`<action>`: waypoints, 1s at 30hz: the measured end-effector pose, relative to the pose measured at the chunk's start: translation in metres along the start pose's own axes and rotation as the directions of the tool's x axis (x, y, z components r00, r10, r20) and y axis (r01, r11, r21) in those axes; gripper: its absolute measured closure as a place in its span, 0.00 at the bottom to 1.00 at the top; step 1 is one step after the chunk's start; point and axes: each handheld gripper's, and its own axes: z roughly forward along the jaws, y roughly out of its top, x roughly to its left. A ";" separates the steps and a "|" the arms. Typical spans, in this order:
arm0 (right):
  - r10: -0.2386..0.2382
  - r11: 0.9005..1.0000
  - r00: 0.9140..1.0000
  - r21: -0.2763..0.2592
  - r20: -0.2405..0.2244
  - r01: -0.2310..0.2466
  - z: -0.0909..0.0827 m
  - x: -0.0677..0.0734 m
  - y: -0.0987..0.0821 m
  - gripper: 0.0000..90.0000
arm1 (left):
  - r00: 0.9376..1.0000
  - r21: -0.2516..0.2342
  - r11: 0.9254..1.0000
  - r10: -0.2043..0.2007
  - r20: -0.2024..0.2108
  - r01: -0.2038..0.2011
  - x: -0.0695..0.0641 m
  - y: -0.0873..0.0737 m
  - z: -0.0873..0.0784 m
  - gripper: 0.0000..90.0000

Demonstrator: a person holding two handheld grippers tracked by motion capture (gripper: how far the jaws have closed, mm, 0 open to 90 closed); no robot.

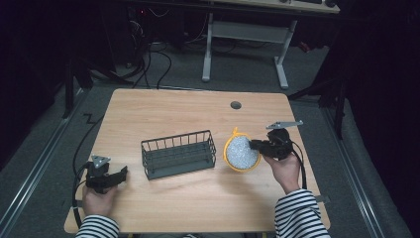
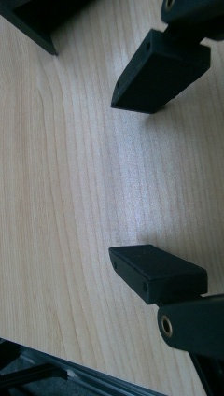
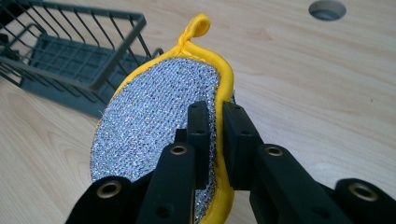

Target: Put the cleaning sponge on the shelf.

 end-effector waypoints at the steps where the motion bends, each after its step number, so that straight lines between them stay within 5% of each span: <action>1: 0.000 1.000 1.000 0.000 0.000 0.000 0.000 0.000 0.000 0.91 | 1.000 0.000 1.000 0.000 0.000 0.000 0.000 0.000 0.000 0.27; 15: -0.050 0.998 0.998 -0.048 -0.034 0.049 -0.006 0.016 0.034 0.91 | 1.000 0.000 1.000 0.000 0.001 0.000 0.000 0.000 0.000 0.27; 30: -0.085 0.995 0.994 -0.057 -0.068 0.081 0.010 0.036 0.066 0.91 | 1.000 0.000 1.000 0.003 0.003 -0.003 0.000 0.000 0.000 0.27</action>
